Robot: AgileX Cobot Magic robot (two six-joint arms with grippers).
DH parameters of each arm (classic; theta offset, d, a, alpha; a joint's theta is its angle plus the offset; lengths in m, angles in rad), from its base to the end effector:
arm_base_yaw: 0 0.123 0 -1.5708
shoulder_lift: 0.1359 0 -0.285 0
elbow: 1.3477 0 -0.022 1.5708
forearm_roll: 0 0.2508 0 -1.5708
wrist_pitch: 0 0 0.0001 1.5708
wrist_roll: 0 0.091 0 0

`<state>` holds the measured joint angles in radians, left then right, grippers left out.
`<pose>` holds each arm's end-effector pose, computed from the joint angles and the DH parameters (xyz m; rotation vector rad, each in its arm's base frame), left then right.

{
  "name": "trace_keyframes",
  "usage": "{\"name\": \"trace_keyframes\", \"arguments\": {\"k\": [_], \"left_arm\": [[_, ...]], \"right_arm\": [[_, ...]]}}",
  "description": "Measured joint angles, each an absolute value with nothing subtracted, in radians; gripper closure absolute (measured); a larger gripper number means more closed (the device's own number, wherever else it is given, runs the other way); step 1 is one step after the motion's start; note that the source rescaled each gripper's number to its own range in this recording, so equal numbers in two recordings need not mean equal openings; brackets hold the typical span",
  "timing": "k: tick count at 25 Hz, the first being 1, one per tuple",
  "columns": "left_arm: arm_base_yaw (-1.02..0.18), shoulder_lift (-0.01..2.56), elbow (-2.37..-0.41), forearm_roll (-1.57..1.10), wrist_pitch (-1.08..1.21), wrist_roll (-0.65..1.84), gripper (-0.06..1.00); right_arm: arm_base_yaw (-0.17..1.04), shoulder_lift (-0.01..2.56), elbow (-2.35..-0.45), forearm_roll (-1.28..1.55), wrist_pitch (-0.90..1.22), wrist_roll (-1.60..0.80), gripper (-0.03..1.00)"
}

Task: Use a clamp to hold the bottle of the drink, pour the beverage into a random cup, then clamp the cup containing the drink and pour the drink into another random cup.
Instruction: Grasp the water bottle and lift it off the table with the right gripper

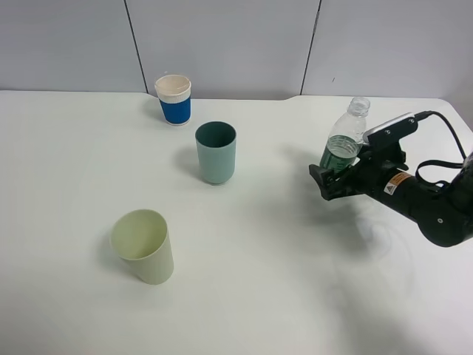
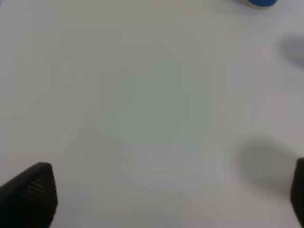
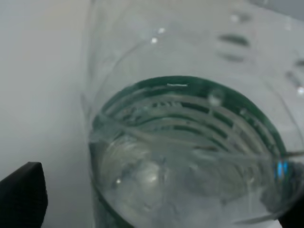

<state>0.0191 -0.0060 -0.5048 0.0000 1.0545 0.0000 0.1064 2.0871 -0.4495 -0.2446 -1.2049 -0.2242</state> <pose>-0.0061 -0.0001 0.2791 -0.0194 2.0272 0.0121 0.2794 0.0505 0.0682 -0.5471 1.8380 0.0806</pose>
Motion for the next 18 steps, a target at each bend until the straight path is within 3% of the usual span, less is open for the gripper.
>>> {"name": "trace_keyframes", "arguments": {"k": [14, 16, 18], "left_arm": [[0.019, -0.006, -0.505, 0.0, 1.055, 0.0, -0.06], [0.019, -0.006, -0.505, 0.0, 1.055, 0.0, -0.06], [0.019, -0.006, -0.505, 0.0, 1.055, 0.0, -0.06]], "right_arm": [[0.106, 2.087, -0.481, -0.289, -1.205, -0.253, 0.09], [0.106, 2.087, -0.481, -0.289, -1.205, -0.253, 0.16], [0.106, 2.087, -0.481, -0.289, -1.205, -0.252, 0.39]]}}
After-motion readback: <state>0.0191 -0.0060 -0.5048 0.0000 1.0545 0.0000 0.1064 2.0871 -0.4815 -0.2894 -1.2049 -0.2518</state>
